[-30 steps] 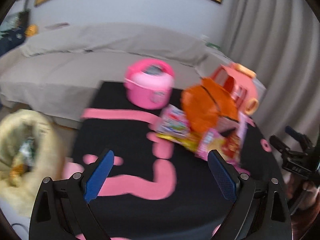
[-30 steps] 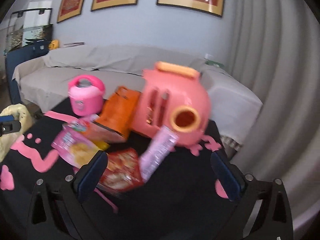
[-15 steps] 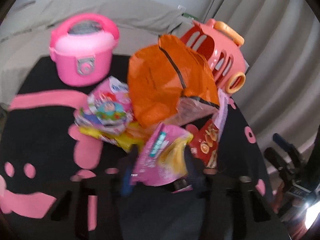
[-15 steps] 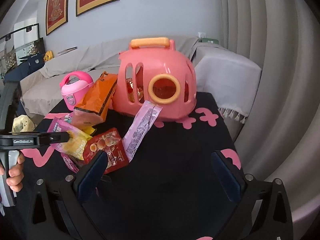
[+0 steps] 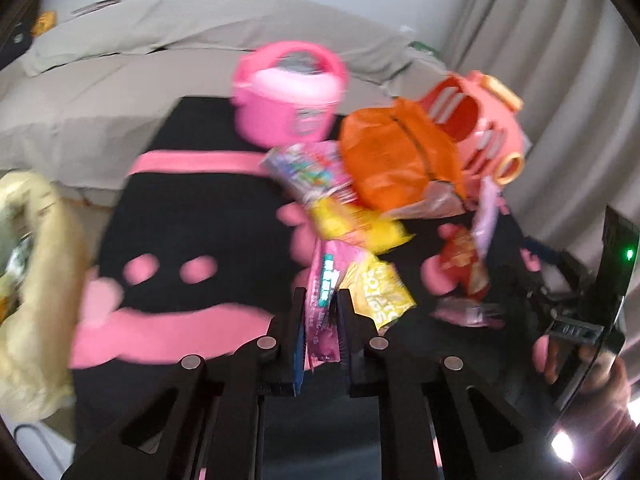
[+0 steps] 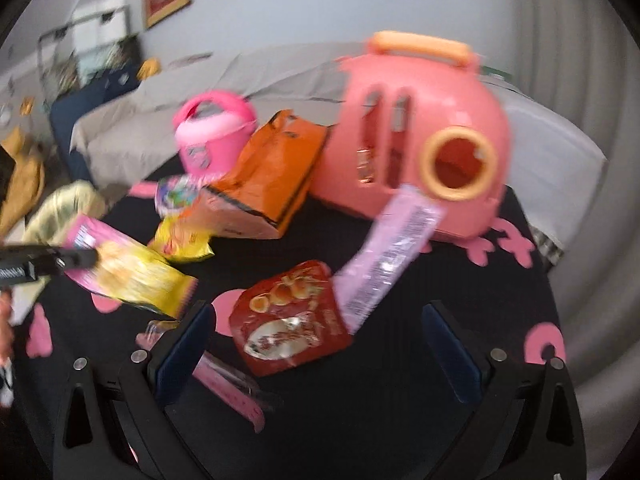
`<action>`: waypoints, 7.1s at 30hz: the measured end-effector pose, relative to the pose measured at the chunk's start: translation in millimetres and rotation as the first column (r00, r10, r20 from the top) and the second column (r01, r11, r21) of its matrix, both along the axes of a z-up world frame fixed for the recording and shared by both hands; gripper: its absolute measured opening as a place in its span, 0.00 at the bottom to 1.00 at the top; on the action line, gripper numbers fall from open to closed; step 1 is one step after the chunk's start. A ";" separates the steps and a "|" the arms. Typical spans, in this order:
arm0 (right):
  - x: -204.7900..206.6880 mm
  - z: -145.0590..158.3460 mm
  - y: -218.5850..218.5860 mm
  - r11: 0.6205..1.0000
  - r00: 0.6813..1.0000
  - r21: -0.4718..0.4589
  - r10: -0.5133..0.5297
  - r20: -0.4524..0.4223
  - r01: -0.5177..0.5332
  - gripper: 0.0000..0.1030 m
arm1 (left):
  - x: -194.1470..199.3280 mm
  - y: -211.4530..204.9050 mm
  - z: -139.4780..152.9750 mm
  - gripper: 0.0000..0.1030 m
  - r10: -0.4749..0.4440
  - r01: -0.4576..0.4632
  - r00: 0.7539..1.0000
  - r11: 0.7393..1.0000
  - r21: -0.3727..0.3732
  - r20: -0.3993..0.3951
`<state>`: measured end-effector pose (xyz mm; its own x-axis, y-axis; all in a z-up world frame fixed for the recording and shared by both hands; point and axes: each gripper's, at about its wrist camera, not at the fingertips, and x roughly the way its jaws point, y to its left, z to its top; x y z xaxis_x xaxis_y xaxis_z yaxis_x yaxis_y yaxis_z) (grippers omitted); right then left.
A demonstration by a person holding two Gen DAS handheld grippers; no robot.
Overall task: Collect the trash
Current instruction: 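Grasp the pink snack packet with the left tool while the right tool grasps the red snack packet, then carry both packets over the yellow bin, pink in the left tool, red in the right, then open both tools over the yellow bin to drop the pink and red packets, then grasp the orange plastic bag with the left tool while the right grasps a red packet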
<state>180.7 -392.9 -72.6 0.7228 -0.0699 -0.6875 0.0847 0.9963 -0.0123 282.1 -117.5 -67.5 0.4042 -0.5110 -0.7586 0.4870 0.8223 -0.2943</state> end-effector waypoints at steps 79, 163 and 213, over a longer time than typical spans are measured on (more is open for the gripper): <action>39.8 116.0 237.1 0.902 0.896 0.028 0.423 0.134 -0.430 0.02 | -42.5 260.8 96.3 0.12 0.476 -0.497 0.812 0.867 -0.026 0.339; 41.9 64.5 107.9 0.989 0.990 -0.136 0.082 0.117 -0.065 0.98 | 14.3 102.6 49.0 0.91 0.245 -0.225 0.944 0.968 -0.110 0.223; 76.8 30.6 26.0 0.996 0.997 -0.089 0.009 0.074 -0.002 0.32 | 18.3 11.8 -5.9 0.41 0.076 -0.077 0.997 0.997 0.003 0.003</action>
<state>257.5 -366.9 -42.0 0.7723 -0.1243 -0.6230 0.0830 0.9920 -0.0950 300.4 -105.7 -73.4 0.4445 -0.4759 -0.7589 0.4236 0.8582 -0.2901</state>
